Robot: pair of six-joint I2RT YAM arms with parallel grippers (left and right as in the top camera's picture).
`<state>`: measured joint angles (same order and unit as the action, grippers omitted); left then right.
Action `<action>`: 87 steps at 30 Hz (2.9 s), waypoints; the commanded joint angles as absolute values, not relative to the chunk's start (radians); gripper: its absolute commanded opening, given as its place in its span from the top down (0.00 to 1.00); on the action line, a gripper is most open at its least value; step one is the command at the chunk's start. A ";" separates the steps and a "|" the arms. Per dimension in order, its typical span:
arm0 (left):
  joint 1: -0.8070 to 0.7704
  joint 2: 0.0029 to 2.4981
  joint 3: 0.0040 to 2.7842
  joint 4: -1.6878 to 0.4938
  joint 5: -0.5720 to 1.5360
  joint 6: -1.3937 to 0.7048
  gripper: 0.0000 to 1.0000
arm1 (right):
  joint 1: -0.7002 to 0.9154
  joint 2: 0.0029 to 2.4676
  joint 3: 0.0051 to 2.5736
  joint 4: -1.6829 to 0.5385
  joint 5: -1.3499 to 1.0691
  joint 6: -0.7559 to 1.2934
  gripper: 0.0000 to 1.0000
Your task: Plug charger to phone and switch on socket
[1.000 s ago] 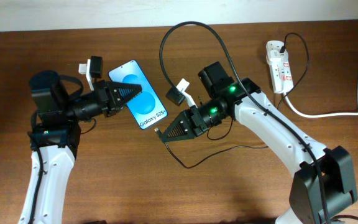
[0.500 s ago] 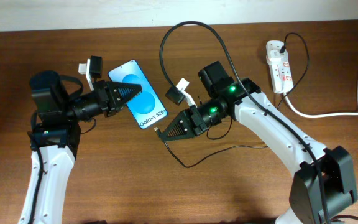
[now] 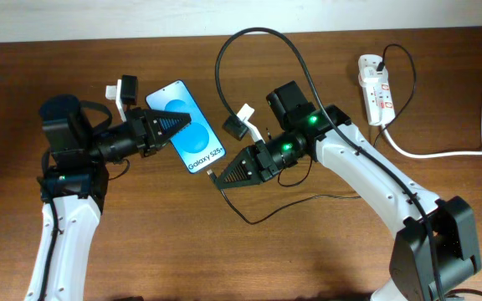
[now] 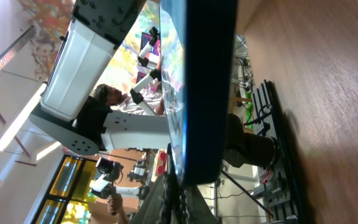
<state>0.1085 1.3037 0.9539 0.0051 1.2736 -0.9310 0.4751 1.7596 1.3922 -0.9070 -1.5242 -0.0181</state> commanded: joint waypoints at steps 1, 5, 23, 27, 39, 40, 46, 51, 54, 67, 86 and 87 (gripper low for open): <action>0.107 1.303 0.976 0.014 1.325 -0.911 1.00 | 0.477 1.763 1.390 -0.900 -1.552 -0.017 0.96; 0.107 1.303 0.976 0.015 1.329 -0.911 1.00 | 0.477 1.763 1.390 -0.900 -1.552 -0.017 0.96; 0.107 1.303 0.976 0.015 1.339 -0.862 1.00 | 0.476 1.763 1.390 -0.900 -1.552 -0.018 0.96; 0.107 1.303 0.976 0.014 1.340 -0.862 1.00 | 0.476 1.763 1.390 -0.900 -1.552 -0.017 0.96; 0.107 1.303 0.976 0.014 1.347 -0.862 1.00 | 0.428 1.763 1.390 -0.907 -1.552 -0.017 0.96; 0.107 1.303 0.976 0.014 1.347 -0.862 1.00 | 0.425 1.763 1.390 -0.911 -1.552 -0.017 0.96; 0.107 1.303 0.976 0.014 1.345 -0.862 1.00 | 0.442 1.763 1.390 -0.912 -1.552 -0.017 0.96; 0.107 1.303 0.976 0.014 1.339 -0.867 1.00 | 0.446 1.763 1.390 -0.913 -1.552 -0.017 0.96; 0.107 1.303 0.976 0.014 1.339 -0.867 1.00 | 0.448 1.763 1.390 -0.916 -1.552 -0.017 0.96; 0.107 1.303 0.976 0.014 1.321 -0.867 1.00 | 0.478 1.763 1.390 -0.919 -1.552 -0.017 0.96; 0.107 1.303 0.976 0.014 1.320 -0.866 1.00 | 0.478 1.763 1.390 -0.891 -1.552 -0.017 0.96; 0.107 1.303 0.976 0.014 1.320 -0.866 1.00 | 0.478 1.763 1.390 -0.891 -1.552 -0.017 0.96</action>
<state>0.1104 1.3037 0.9539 0.0082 1.3056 -0.8818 0.4725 1.7596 1.3911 -0.8951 -1.5246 -0.0074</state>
